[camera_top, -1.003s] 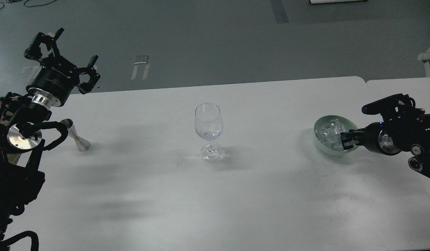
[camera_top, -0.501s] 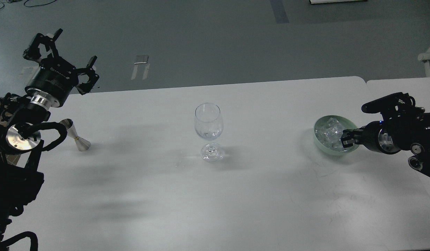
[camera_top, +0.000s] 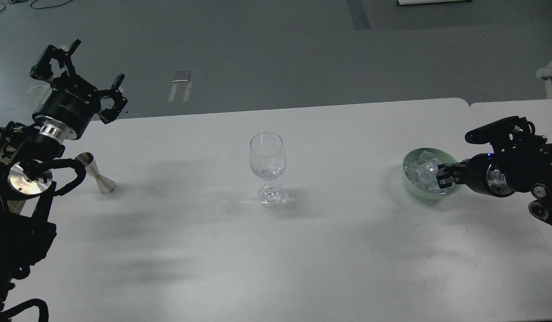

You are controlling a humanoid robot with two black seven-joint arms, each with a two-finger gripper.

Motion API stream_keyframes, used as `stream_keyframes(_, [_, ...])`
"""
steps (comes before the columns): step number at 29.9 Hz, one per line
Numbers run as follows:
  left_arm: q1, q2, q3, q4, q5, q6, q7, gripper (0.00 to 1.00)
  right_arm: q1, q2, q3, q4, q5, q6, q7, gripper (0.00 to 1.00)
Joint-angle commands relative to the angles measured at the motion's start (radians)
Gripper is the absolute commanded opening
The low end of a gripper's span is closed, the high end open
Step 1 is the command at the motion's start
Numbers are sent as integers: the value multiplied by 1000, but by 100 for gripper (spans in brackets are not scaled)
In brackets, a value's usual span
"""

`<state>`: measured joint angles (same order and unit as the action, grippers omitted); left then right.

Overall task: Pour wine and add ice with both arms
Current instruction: 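Position the right gripper around an ice cube in the bowl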

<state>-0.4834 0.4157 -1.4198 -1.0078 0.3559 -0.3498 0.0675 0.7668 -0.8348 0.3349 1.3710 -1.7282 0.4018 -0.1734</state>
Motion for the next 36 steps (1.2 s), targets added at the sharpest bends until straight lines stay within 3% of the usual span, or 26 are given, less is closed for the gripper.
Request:
stream_keyframes(1, [0,0,2,1,0,0,0,98,-1,2,4,2,-1,-1,0,5])
stream_keyframes(22, [11,0,2,3,0,-1,-1,98,-9,-12,30,42,-4,-1,2,5])
stream_keyframes(24, [11,0,4,3,0,-1,0,98,-12,-3,32,37,-5,-1,2,10])
stream_keyframes(26, [12,0,7,3,0,-1,-1,98,-14,11,39,30,-5,-3,0,26])
stream_keyframes(28, [11,-2,7,3,0,-1,-1,98,-14,20,41,26,-5,-3,0,35])
stream_keyframes(36, [13,-2,9,3,0,-2,-1,98,-14,36,59,-6,-7,-3,0,44])
